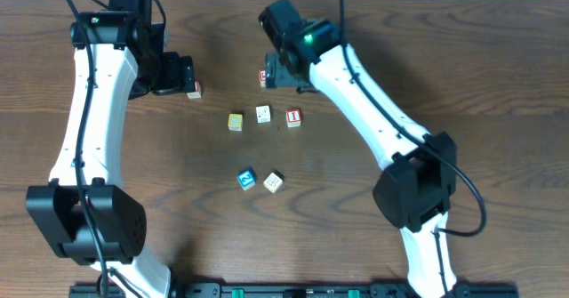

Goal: Spell out Ai2

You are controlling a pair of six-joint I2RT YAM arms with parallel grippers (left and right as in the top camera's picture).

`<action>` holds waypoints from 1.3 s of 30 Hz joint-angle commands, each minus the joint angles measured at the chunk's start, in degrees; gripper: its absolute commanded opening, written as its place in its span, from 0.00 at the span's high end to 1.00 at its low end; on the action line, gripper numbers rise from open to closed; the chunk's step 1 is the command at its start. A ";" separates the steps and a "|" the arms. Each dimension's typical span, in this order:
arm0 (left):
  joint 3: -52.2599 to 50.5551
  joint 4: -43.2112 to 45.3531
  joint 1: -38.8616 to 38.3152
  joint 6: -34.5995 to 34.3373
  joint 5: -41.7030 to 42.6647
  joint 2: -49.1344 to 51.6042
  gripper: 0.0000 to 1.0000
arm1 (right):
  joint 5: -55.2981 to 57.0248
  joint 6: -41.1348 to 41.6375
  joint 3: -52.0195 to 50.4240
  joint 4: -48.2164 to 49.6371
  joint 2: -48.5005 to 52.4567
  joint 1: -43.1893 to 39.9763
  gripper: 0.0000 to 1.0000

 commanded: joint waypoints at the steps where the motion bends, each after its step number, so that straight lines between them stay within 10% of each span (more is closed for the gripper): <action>1: 0.87 0.83 0.35 -0.24 -1.09 -0.37 0.05 | 10.19 -1.53 7.13 -4.92 -0.17 -0.68 0.01; 16: 0.90 -1.20 -1.01 -2.86 -1.22 -1.25 0.05 | 9.09 1.75 23.76 -26.93 -9.86 -9.27 0.01; 29: 0.87 -0.46 -3.80 0.17 -1.70 -15.37 0.05 | 6.84 -3.58 23.69 -27.34 -17.22 -10.05 0.01; 39: -11.21 17.53 -3.72 1.95 -3.45 -15.56 0.05 | 6.32 -5.81 23.67 -27.32 -17.38 -10.08 0.01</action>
